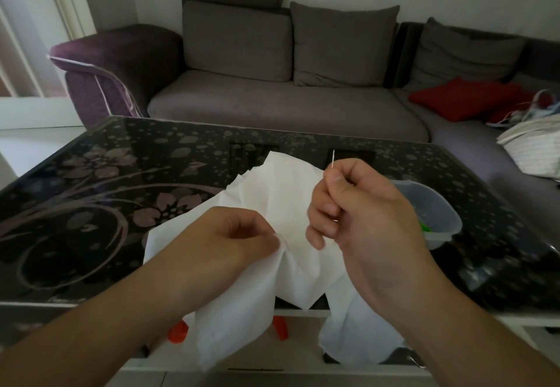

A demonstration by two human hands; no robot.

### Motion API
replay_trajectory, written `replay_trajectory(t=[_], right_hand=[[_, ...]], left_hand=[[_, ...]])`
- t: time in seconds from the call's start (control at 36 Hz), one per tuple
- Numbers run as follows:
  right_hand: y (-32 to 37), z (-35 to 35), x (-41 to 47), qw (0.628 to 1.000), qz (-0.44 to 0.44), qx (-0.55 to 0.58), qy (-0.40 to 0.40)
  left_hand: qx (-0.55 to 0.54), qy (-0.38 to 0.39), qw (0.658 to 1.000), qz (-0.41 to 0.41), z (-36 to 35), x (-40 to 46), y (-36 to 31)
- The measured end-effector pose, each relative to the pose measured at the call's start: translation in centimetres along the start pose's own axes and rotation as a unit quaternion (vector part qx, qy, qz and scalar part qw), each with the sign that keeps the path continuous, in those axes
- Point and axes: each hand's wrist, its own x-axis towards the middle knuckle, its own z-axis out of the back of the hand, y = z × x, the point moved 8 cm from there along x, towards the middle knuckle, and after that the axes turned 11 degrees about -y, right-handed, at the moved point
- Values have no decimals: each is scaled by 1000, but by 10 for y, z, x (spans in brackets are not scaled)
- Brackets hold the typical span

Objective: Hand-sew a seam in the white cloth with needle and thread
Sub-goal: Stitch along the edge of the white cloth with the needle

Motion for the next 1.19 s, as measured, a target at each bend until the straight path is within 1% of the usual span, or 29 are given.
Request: replay_trajectory(t=[0.06, 0.08, 0.11, 0.17, 0.19, 0.22, 0.31, 0.33, 0.36, 0.42, 0.47, 0.61, 0.67, 0.72, 0.86, 0.92, 1.03, 1.19], right_hand=[[4, -1, -2, 998, 7, -53, 14], [8, 0, -2, 993, 30, -111, 14], [12, 1, -2, 979, 70, -192, 12], [21, -1, -4, 924, 162, -346, 23], [23, -3, -6, 894, 190, -404, 32], [21, -5, -8, 869, 195, -454, 41], [9, -6, -12, 799, 166, -573, 71], [6, -6, -13, 780, 161, -599, 83], [4, -7, -13, 768, 155, -614, 94], [5, -7, -12, 766, 144, -617, 106], [7, -3, -6, 769, 152, -613, 96], [21, 10, 3, 816, 191, -545, 21], [27, 12, 3, 830, 213, -515, -6], [31, 12, 3, 837, 226, -498, -29], [41, 17, 6, 838, 251, -478, -80], [44, 21, 8, 841, 267, -462, -93], [50, 31, 14, 833, 314, -439, -120], [58, 44, 19, 832, 338, -407, -169]], left_hand=[[42, -17, 999, -24, 0, 1, 1], [70, -29, 996, -40, 1, 2, 0], [99, -41, 993, -54, 2, 3, -1], [138, -56, 986, -71, 2, 4, -3], [145, -60, 985, -73, 2, 4, -3], [150, -64, 984, -75, 3, 5, -3], [175, -76, 978, -83, 6, 6, 1], [184, -80, 976, -85, 7, 7, 2], [192, -83, 974, -85, 8, 7, 3], [195, -83, 974, -84, 9, 9, 3], [184, -75, 977, -83, 7, 11, 0], [152, -53, 983, -88, 2, 8, -6], [115, -39, 988, -92, 1, 4, -7], [107, -29, 987, -113, 1, 1, -11], [120, -18, 984, -134, -2, -1, -16], [124, -17, 983, -133, -3, -1, -15], [136, -19, 983, -123, -3, 1, -12], [150, -20, 982, -112, -3, 1, -9]])
